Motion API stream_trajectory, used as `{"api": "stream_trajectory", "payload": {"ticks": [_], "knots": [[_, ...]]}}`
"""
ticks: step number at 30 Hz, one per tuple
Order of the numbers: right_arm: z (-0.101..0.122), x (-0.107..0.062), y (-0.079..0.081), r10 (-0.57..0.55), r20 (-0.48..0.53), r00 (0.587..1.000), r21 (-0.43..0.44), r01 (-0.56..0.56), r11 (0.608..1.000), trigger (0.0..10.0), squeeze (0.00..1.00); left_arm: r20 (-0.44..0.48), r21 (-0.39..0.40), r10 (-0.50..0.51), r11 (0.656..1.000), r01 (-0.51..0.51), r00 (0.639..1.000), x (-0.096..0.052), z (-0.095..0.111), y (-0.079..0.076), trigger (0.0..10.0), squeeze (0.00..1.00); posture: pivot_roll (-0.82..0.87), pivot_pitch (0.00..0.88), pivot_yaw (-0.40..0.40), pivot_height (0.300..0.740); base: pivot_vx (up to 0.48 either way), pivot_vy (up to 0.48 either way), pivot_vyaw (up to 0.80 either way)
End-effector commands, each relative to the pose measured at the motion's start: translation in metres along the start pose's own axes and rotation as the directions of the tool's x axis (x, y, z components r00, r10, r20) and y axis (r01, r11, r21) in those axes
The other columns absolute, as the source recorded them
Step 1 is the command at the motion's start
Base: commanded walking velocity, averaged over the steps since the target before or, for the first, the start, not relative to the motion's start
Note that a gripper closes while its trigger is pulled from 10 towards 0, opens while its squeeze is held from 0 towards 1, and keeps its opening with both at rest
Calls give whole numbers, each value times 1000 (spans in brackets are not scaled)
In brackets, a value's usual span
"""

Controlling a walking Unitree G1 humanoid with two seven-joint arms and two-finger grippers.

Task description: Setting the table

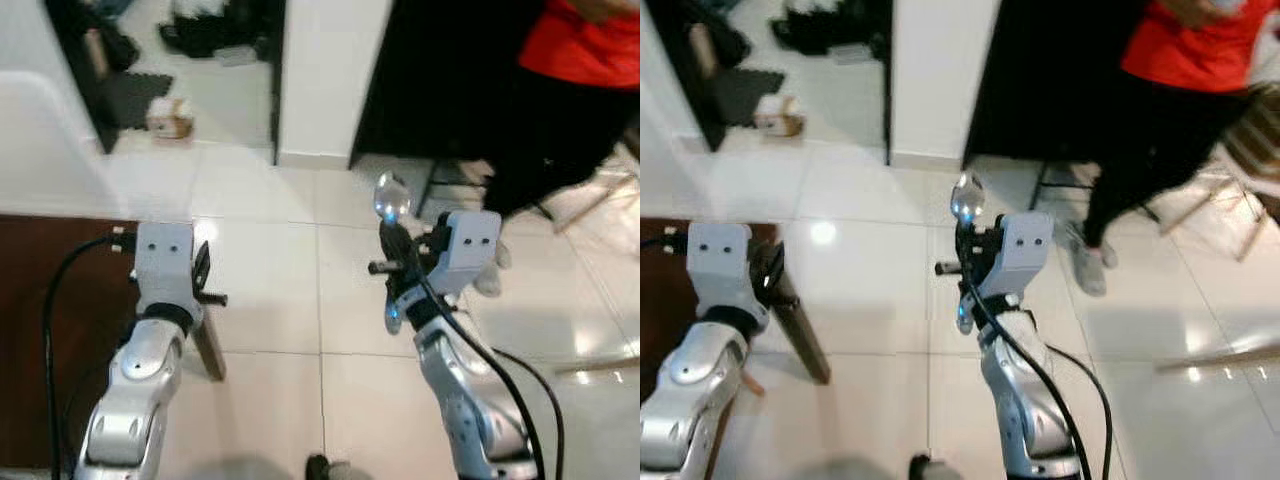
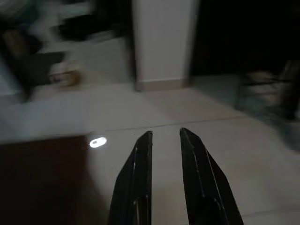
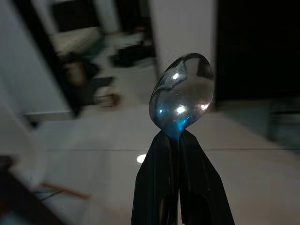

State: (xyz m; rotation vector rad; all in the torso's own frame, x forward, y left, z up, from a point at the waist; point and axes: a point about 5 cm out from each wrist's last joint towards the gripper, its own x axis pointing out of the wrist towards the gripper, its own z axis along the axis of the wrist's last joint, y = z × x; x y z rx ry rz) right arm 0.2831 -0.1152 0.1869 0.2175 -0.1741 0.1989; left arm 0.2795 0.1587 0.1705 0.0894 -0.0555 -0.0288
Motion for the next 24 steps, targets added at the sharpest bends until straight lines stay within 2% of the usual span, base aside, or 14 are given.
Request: {"api": "stream_trajectory", "payload": {"ticks": [1,24], "knots": [[0,-2,1,-1,-2,1000,3,1,1000,10000,0,-21,5,7,1000,-7,1000,-3,-6,2,10000,0,-2,97,-8,740,0,0,-800],[-2,-1,2,1,-9,1000,7,-1,1000,10000,0,-21,2,3,1000,-3,1000,-2,-6,1,10000,0,0,99,-9,740,0,0,-800]]}}
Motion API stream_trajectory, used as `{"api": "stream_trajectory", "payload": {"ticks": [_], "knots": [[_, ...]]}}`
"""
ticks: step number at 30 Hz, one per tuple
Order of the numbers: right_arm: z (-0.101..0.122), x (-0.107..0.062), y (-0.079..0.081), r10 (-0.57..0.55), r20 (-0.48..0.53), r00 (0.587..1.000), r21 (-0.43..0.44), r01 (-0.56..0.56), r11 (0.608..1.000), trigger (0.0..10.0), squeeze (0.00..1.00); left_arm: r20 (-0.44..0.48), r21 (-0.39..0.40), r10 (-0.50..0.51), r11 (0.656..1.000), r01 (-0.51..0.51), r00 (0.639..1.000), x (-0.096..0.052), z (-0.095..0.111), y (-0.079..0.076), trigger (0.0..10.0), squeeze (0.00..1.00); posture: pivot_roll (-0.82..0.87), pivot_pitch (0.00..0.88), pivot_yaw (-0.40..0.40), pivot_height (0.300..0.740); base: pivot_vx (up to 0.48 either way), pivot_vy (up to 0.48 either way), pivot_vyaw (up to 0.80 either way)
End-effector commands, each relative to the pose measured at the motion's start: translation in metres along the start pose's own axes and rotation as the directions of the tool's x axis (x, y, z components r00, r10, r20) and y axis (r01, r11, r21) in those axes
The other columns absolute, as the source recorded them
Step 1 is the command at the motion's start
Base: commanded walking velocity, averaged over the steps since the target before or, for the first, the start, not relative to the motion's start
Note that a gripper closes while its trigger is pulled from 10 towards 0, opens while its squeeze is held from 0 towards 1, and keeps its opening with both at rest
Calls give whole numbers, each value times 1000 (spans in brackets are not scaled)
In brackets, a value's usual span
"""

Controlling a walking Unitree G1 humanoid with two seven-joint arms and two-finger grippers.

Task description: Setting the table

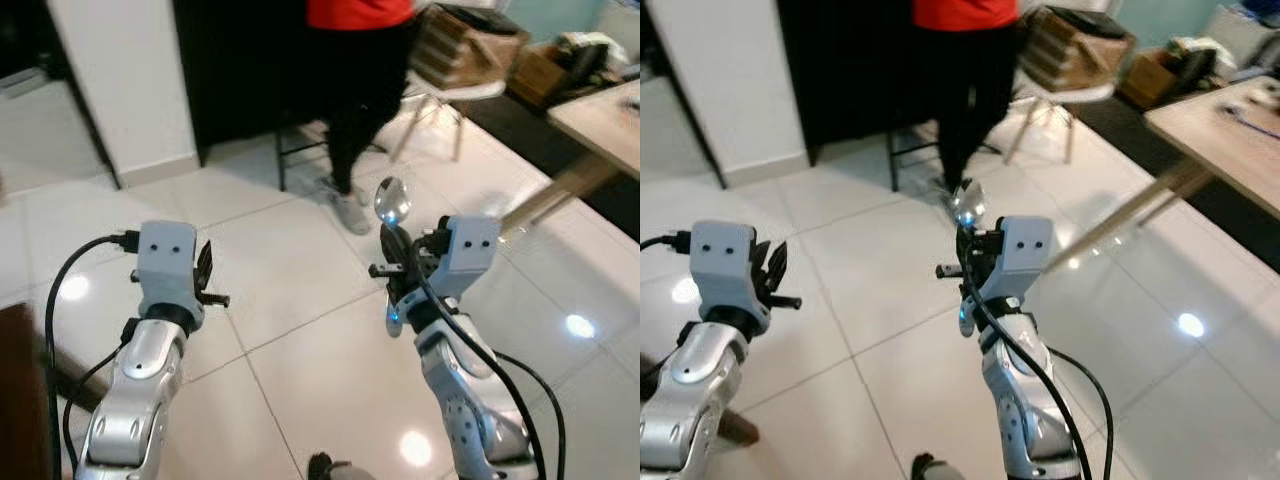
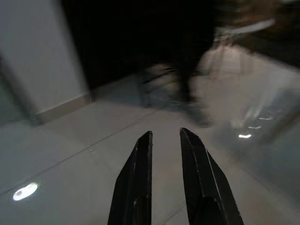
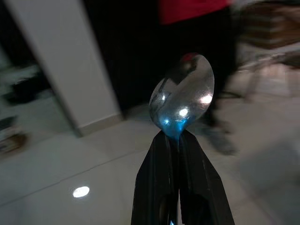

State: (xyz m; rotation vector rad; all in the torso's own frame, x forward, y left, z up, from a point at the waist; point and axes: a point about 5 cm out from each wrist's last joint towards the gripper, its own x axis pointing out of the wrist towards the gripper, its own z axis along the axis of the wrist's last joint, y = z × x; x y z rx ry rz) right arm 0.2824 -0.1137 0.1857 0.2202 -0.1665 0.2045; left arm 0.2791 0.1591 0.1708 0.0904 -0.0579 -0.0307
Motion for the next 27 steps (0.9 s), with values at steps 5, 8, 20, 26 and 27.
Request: {"api": "stream_trajectory", "payload": {"ticks": [5,8,20,26,27], "knots": [[-1,0,0,-4,-2,1000,5,4,1000,10000,0,-26,1,3,1000,-3,1000,-1,-7,0,10000,0,1,91,-8,740,0,0,-800],[-1,0,0,-4,-1,1000,5,4,1000,10000,0,-27,0,3,1000,-3,1000,-1,-7,0,10000,0,1,91,-8,740,0,0,-800],[0,3,0,0,4,1000,5,0,1000,10000,0,-33,-65,-22,998,20,999,0,-5,-3,10000,0,6,76,-9,740,0,0,-800],[-1,3,0,0,3,1000,7,0,1000,10000,0,-49,-49,-12,999,9,999,1,-8,-2,10000,0,6,75,-7,740,0,0,-800],[-1,3,0,-1,3,1000,8,1,1000,10000,0,-52,-47,-8,999,6,999,1,-8,-1,10000,0,7,75,-6,740,0,0,-800]]}}
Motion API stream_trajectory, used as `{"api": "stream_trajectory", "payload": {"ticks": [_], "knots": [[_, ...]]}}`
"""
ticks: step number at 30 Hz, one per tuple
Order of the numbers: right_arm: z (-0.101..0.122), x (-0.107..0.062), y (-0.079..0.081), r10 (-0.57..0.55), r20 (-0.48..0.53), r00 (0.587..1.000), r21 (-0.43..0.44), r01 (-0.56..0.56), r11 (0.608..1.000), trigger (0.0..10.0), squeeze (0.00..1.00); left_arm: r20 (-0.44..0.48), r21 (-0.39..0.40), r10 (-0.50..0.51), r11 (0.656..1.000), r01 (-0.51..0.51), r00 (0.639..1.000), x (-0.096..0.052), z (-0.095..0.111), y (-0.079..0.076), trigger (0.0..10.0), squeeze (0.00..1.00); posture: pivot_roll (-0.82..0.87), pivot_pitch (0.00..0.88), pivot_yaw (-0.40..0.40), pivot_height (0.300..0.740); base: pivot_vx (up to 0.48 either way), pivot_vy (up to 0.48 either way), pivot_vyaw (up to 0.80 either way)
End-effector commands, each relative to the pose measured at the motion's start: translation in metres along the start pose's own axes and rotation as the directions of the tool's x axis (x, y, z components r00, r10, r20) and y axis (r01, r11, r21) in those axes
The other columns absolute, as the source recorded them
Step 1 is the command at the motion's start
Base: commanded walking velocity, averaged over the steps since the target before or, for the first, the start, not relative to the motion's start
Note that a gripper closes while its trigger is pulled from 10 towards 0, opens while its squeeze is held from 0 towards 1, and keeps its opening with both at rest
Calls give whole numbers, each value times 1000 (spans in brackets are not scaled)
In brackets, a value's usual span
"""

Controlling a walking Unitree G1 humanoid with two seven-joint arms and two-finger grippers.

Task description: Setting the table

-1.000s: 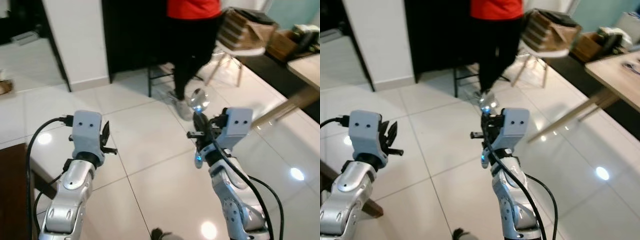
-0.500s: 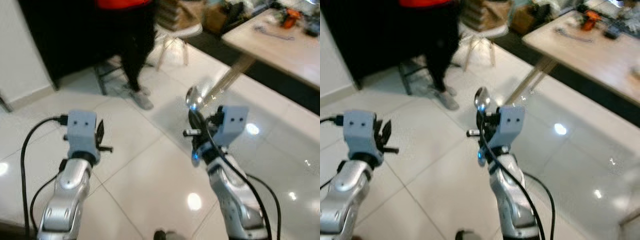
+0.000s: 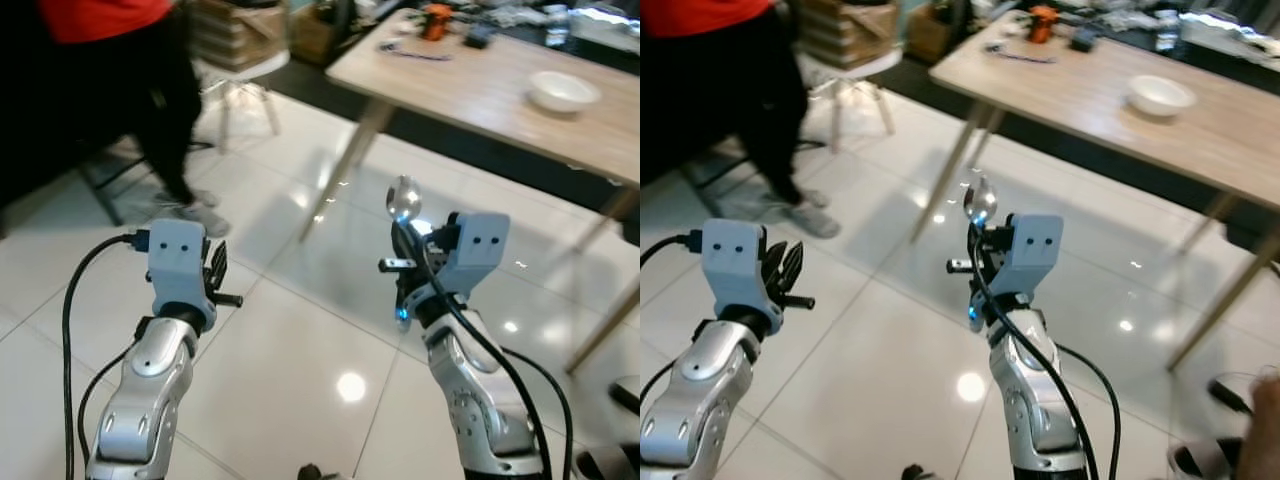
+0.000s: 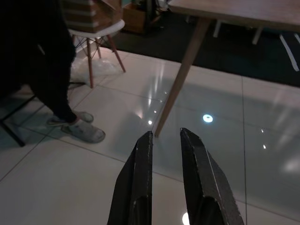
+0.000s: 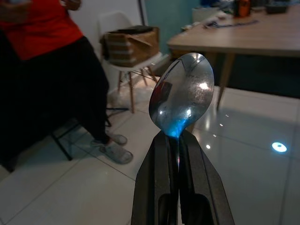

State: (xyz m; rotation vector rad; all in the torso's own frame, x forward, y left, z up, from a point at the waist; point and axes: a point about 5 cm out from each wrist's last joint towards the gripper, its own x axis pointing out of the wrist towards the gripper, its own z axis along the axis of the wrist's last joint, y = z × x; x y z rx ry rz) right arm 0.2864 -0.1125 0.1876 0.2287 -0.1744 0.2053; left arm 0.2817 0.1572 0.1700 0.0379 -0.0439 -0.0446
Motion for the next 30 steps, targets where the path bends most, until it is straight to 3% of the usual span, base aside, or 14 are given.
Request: {"api": "stream_trajectory", "payload": {"ticks": [1,30], "knots": [[-2,-1,0,-4,-6,1000,1,4,1000,10000,0,-40,6,10,1000,-10,999,-1,-8,1,10000,0,7,75,-6,740,0,0,-800],[-3,-2,0,-5,-11,1000,11,5,1000,10000,0,-28,-12,28,1000,-28,999,0,-4,2,10000,0,8,86,-6,740,0,0,-800]]}}
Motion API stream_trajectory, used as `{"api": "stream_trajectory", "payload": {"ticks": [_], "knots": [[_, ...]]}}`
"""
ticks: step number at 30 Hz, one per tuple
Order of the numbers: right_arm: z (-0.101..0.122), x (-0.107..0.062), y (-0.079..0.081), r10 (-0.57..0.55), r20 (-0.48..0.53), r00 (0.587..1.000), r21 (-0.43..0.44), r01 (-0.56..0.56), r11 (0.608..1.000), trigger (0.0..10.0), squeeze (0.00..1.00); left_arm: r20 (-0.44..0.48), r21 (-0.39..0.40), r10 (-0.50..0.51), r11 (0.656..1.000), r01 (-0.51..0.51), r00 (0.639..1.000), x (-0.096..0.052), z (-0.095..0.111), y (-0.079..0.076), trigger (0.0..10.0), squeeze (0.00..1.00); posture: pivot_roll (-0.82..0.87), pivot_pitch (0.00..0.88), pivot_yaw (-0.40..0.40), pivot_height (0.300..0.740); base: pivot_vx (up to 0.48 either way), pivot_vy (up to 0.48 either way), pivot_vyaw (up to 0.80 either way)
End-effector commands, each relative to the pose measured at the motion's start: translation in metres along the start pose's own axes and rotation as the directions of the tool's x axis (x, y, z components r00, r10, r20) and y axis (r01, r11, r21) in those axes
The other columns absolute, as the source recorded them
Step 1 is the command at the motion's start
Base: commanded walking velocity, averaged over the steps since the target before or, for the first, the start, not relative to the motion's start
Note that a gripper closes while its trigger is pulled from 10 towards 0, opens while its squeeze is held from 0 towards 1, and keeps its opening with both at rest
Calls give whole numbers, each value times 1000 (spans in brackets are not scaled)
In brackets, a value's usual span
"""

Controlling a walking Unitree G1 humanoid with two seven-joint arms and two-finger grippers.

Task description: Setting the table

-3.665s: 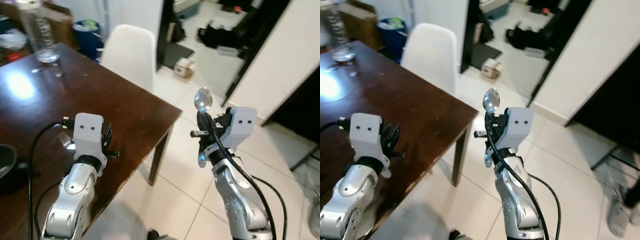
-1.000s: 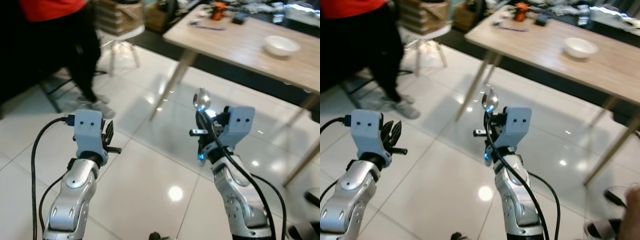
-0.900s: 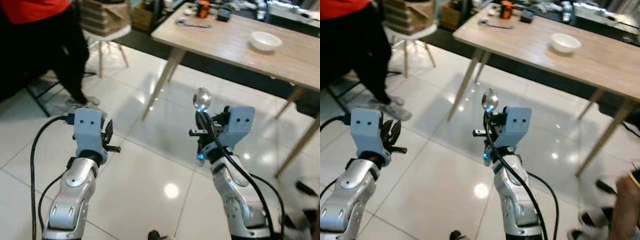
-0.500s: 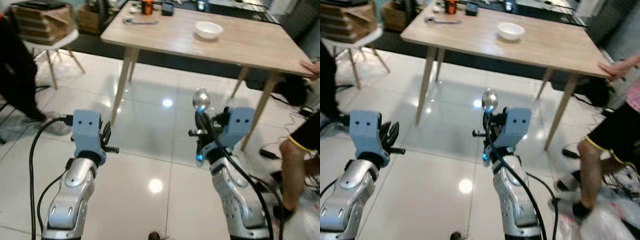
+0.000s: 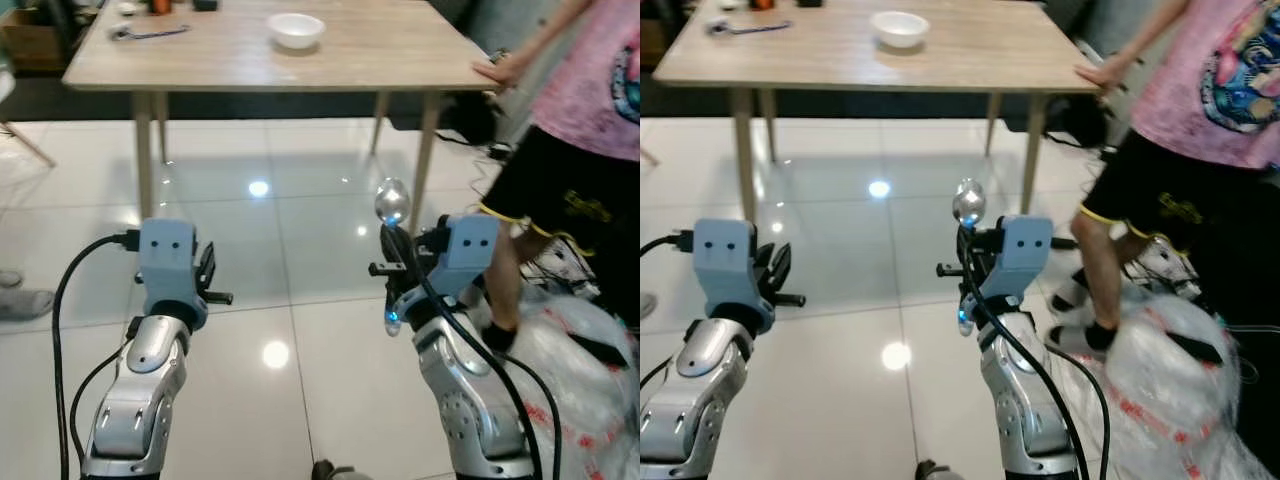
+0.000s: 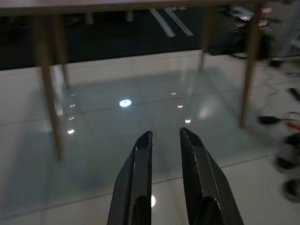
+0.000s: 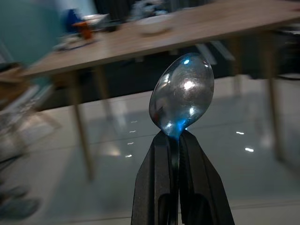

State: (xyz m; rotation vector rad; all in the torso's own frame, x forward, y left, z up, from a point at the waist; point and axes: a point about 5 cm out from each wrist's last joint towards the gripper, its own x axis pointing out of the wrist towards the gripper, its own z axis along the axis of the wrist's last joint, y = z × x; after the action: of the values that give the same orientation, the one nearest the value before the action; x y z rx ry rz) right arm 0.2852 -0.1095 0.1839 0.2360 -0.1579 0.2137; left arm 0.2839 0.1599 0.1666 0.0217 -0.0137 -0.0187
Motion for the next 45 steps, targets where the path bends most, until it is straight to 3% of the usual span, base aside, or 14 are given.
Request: {"api": "stream_trajectory", "payload": {"ticks": [1,8,45], "knots": [[1,-1,-1,-6,7,1000,3,6,1000,10000,0,6,8,12,1000,-12,1000,-1,0,0,10000,0,8,87,-5,740,0,0,-800],[1,-1,5,28,10,1000,2,-28,1000,10000,0,7,25,70,997,-70,998,4,0,2,10000,0,12,88,-6,740,387,0,-214],[2,2,8,41,16,999,4,-41,999,10000,0,14,31,68,997,-69,998,4,2,2,10000,0,32,97,-4,740,480,0,0]]}}
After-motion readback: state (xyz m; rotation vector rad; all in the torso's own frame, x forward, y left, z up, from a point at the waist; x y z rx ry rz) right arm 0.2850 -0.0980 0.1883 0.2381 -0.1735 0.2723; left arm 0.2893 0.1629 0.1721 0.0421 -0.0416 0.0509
